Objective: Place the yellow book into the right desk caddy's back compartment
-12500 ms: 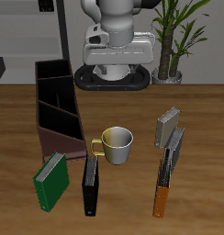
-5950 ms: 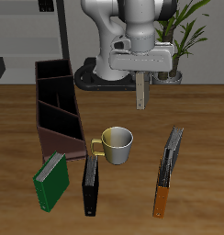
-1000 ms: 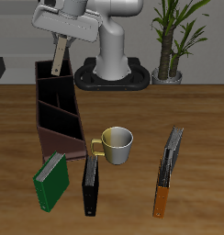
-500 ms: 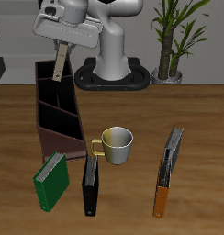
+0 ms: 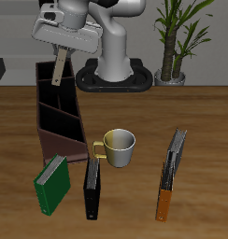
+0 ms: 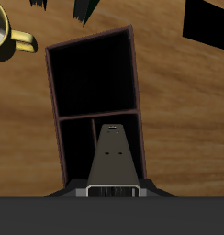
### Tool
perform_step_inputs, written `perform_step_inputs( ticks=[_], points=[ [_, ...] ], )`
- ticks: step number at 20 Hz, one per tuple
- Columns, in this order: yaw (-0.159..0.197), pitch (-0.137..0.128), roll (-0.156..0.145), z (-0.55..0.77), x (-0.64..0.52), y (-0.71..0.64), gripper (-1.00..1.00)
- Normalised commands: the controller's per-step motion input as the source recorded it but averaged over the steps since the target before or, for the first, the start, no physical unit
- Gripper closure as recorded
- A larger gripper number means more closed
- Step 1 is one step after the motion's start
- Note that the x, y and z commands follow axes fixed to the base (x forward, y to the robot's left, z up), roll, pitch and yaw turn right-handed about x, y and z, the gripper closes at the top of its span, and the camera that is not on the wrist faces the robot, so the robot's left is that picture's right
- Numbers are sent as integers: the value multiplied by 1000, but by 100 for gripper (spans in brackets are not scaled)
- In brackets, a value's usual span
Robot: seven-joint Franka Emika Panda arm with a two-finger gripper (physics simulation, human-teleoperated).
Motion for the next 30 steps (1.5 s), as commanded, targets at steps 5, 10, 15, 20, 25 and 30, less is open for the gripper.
perform_step_inputs(
  ticks=[5,10,15,20,25,30],
  points=[
    [-6,19,-7,-98,30,-71,100],
    [8,30,-2,-244,103,-54,100],
    [7,19,11,-192,93,31,100],
    [-11,24,1,-150,25,-26,100],
    [-16,37,-18,-204,55,-100,100],
    [0,11,-28,-104,27,-89,100]
  ],
)
